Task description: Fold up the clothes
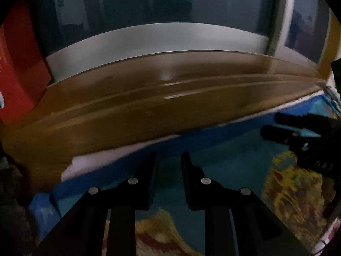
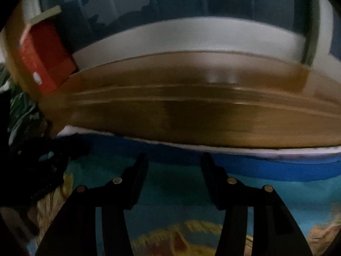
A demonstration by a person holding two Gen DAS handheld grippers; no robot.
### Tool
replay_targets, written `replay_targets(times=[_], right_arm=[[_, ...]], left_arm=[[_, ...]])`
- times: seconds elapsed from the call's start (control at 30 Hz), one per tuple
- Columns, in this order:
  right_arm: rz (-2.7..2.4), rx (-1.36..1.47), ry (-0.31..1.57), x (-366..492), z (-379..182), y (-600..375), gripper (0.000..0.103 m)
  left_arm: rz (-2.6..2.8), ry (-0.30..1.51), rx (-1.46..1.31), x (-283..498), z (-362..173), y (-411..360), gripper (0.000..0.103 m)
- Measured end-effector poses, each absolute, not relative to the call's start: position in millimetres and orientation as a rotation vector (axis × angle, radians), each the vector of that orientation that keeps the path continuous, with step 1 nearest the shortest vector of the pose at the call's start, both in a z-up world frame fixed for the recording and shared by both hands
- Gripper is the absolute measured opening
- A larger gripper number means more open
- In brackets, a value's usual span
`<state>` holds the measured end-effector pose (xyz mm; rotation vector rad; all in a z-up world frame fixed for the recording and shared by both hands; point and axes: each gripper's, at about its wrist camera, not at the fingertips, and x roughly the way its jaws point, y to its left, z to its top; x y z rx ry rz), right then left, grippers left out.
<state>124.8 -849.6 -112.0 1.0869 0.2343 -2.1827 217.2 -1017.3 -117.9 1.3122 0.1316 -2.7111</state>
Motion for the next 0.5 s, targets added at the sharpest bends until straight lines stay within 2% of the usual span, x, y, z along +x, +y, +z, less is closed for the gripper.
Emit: replay_targets(times=[0.2,0.4,0.43,0.5], right_arm=[[-2.309,1.199,0.262,108.8,-109.1,-756.8,0.051],[-2.402,1.384,0.165,54.9,-148.6,-702.8,0.052],[-2.405,1.345,0.143,47.7,-152.0,-700.1,0.056],[-2.423,1.312,0.145,36.2,-153.7,-703.7,0.059]], left_arm=[[-2.73,0.151,1.41,226.4,-131.6,-990.9,0.021],[-2.673,0.168,1.435,228.5,-146.2,-998.6,0.021],[-2.669,0.175,1.432,228.2,-146.5,-999.5,0.021],[-2.659,0.19,1.425,226.4,-147.7,-999.9,0.021]])
